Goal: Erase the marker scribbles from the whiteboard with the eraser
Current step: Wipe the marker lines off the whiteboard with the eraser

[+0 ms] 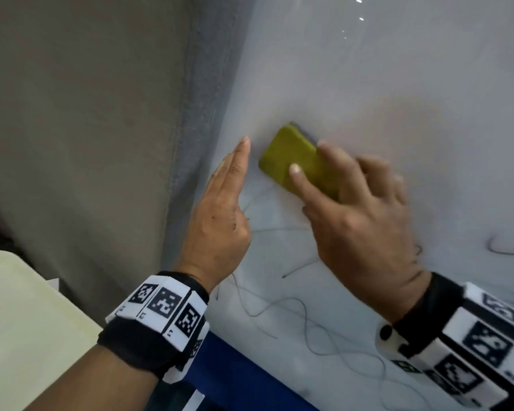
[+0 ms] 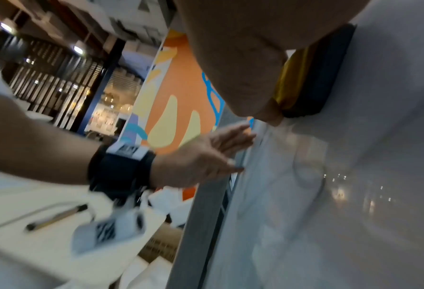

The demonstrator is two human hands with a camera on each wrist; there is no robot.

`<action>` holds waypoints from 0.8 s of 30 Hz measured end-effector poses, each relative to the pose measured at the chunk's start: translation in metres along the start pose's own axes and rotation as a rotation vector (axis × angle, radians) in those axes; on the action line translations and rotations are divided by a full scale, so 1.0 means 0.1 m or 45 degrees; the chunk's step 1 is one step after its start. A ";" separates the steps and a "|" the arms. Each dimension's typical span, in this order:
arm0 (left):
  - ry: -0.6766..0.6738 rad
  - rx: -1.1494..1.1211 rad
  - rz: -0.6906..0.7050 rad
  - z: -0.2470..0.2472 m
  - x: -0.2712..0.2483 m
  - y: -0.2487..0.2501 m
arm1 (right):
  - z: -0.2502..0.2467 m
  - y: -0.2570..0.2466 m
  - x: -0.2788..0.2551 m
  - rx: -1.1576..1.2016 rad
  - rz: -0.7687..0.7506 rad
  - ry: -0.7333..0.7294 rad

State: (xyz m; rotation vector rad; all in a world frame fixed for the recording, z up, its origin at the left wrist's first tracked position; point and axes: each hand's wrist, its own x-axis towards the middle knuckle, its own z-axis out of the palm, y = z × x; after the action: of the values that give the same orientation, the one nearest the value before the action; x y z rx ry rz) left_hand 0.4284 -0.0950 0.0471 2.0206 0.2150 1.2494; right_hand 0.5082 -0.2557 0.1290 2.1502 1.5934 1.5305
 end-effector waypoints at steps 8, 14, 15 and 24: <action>-0.057 -0.009 -0.059 -0.05 -0.10 -0.06 | -0.08 0.07 0.18 0.053 -0.027 -0.038; -0.079 -0.038 -0.084 -0.04 -0.13 -0.10 | 0.10 -0.23 -0.06 0.009 -0.155 -0.239; -0.080 -0.039 -0.085 -0.04 -0.13 -0.10 | 0.13 -0.26 -0.14 -0.001 -0.214 -0.323; -0.047 -0.023 -0.068 0.01 -0.16 -0.15 | 0.02 -0.01 0.27 0.017 0.034 0.049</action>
State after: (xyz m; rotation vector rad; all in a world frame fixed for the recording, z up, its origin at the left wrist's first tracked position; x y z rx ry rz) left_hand 0.4247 -0.0929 0.0255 2.0080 0.2375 1.1759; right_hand 0.5084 -0.2340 0.1450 2.1705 1.5968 1.5830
